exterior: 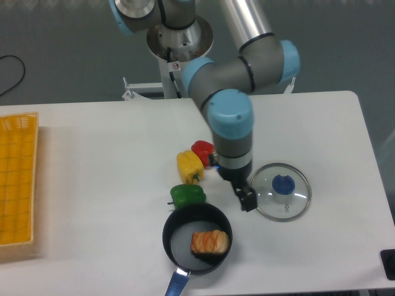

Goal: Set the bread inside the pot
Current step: 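Move the gripper back down to the blue knob of the lid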

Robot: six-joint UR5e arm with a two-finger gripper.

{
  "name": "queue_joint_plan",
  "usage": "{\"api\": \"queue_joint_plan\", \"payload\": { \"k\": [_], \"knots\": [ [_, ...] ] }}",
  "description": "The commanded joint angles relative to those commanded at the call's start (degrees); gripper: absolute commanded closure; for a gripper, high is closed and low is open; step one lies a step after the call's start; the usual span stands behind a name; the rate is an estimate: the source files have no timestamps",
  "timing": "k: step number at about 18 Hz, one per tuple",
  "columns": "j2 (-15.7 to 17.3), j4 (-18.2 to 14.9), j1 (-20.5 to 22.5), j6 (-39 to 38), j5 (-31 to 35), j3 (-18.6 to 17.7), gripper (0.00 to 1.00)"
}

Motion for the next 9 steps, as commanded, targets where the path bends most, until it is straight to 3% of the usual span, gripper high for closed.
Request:
{"api": "queue_joint_plan", "payload": {
  "k": [9],
  "knots": [
    [-2.02, 0.35, 4.04, 7.04, 0.00, -1.15, 0.01]
  ]
}}
